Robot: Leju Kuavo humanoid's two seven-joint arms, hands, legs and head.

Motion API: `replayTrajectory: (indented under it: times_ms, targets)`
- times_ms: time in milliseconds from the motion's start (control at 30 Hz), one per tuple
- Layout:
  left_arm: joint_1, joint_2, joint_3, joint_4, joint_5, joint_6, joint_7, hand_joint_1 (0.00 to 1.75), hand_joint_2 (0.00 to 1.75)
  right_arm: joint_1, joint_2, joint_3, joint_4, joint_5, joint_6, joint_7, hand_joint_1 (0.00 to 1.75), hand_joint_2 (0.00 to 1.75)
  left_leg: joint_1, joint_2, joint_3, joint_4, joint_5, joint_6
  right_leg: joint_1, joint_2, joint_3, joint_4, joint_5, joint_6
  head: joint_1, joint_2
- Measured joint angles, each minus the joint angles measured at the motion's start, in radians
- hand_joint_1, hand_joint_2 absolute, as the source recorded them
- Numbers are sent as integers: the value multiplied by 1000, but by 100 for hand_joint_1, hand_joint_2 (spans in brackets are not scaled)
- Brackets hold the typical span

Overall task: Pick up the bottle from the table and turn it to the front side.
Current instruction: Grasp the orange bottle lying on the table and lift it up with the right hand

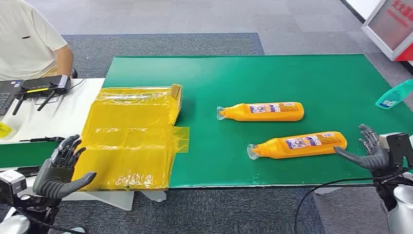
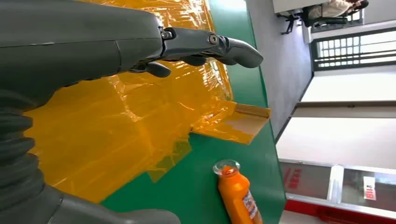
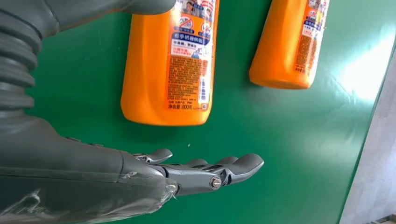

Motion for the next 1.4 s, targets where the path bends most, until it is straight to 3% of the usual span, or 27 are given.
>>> replayTrajectory:
  times_ms: [300, 567, 633, 767, 1000, 1200, 1400]
  targets:
    - [-1, 5, 0, 0, 10, -10, 2, 0, 175, -11, -22, -4, 9, 15, -5, 33, 0, 175, 0, 0, 0, 0, 0, 0, 0, 0, 0, 0, 0, 0, 0, 0]
    - [-1, 7, -2, 0, 0, -3, 4, 0, 175, -22, -37, -5, 27, 79, -75, 82, 0, 175, 0, 0, 0, 0, 0, 0, 0, 0, 0, 0, 0, 0, 0, 0]
    - [0, 7, -1, -1, -1, -3, 12, 0, 175, -22, -52, 6, 28, 183, -111, 117, 0, 175, 0, 0, 0, 0, 0, 0, 0, 0, 0, 0, 0, 0, 0, 0]
    - [8, 3, 1, -5, -14, -7, 35, 0, 175, -17, -117, 69, 14, 522, -188, 296, 0, 175, -1, 0, 0, 0, 0, 0, -1, 0, 0, 0, 0, 0, 0, 0]
    - [13, -19, 4, -14, -37, -15, 53, 0, 175, -16, -240, 219, -5, 898, -141, 488, 0, 175, -1, 0, 0, 0, 0, 1, -1, 0, 0, 0, 1, 1, 0, 0]
    - [14, -36, 3, -27, -53, -16, 54, 0, 175, -33, -275, 322, -6, 1043, -134, 536, 0, 175, -1, 0, 0, 0, 0, 1, -1, 0, 0, 0, 1, 1, 0, 0]
    - [14, -43, 2, -31, -54, -17, 58, 0, 175, -65, -278, 392, -1, 1084, -132, 508, 0, 175, -1, 0, 0, 0, 0, 1, -1, 0, 0, 0, 1, 1, 0, 0]
